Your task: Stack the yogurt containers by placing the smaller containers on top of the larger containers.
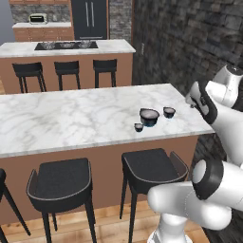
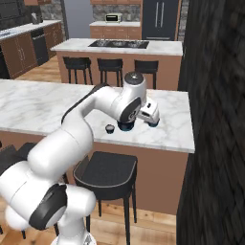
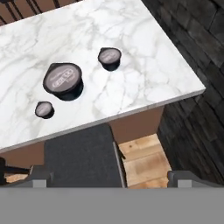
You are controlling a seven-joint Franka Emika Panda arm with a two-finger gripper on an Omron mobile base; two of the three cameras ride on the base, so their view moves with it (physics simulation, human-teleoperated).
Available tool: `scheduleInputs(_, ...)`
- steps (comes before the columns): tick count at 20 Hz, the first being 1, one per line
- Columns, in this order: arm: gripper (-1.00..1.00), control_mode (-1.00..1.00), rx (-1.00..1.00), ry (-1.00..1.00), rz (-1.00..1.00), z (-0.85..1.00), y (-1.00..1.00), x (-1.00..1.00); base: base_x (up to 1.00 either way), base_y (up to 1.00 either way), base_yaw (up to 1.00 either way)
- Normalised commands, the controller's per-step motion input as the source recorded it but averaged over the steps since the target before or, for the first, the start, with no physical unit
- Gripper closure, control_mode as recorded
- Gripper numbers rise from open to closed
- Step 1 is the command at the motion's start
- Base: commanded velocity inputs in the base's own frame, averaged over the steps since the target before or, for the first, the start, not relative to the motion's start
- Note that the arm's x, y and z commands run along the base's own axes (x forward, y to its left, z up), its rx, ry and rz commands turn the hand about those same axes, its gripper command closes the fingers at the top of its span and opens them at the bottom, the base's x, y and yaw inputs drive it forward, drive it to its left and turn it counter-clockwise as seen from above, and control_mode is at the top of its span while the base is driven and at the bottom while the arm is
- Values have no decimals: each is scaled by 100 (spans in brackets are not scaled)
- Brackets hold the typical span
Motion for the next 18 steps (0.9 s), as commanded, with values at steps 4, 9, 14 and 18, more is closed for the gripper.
scheduleInputs(4, -100, -100, 0, -17, -1, -8, -12, 7, 0, 0, 0)
scheduleInputs(9, -100, -100, 1, -7, -5, -1, -13, 34, 0, 0, 0)
scheduleInputs(14, -100, -100, 4, -2, -7, 0, -13, 47, 0, 0, 0)
scheduleInputs(18, -100, -100, 10, 0, -6, 0, -14, 50, 0, 0, 0)
